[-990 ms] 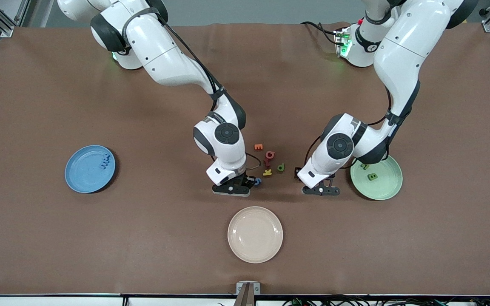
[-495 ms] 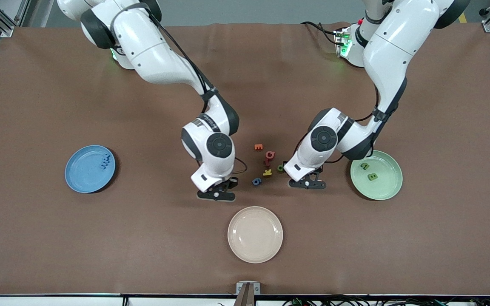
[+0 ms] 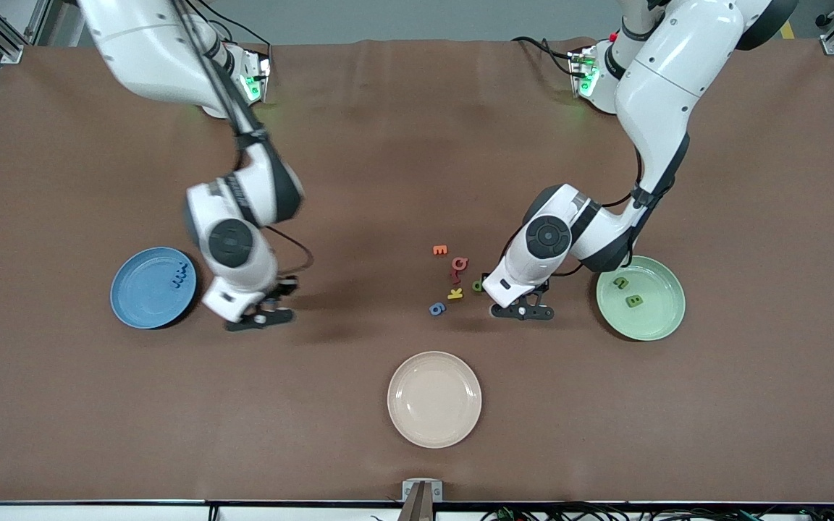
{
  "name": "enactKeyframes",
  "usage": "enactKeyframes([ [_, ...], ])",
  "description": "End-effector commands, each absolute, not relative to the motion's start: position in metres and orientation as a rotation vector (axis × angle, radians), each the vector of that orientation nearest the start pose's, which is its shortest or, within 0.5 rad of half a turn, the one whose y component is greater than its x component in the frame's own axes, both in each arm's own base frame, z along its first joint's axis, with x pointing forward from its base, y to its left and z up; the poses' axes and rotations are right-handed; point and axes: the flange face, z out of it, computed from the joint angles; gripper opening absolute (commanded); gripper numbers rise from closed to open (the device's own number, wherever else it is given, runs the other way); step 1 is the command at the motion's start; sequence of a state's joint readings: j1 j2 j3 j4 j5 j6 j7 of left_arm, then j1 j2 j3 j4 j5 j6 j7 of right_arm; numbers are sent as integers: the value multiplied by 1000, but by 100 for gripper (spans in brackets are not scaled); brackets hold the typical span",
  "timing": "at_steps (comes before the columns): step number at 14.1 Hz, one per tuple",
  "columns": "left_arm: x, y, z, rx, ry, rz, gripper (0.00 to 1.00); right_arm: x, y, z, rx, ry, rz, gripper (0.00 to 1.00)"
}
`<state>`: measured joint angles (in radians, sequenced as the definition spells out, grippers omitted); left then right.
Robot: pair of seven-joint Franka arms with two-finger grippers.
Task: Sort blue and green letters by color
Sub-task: 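Drop the blue e on the blue plate while the left gripper lifts N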
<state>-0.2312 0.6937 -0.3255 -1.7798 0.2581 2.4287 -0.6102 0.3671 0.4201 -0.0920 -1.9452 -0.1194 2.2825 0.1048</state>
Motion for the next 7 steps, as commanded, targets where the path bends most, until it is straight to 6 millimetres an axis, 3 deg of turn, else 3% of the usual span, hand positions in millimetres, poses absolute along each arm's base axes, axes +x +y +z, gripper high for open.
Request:
enactKeyframes([
  [1, 573, -335, 182, -3168, 110, 8, 73, 534, 88, 249, -3188, -569, 76, 0],
  [3, 574, -336, 178, -3170, 107, 11, 73, 529, 28, 238, -3159, -660, 45, 0],
  [7, 576, -334, 178, -3170, 101, 9, 73, 522, -61, 229, -3125, -785, 42, 2],
])
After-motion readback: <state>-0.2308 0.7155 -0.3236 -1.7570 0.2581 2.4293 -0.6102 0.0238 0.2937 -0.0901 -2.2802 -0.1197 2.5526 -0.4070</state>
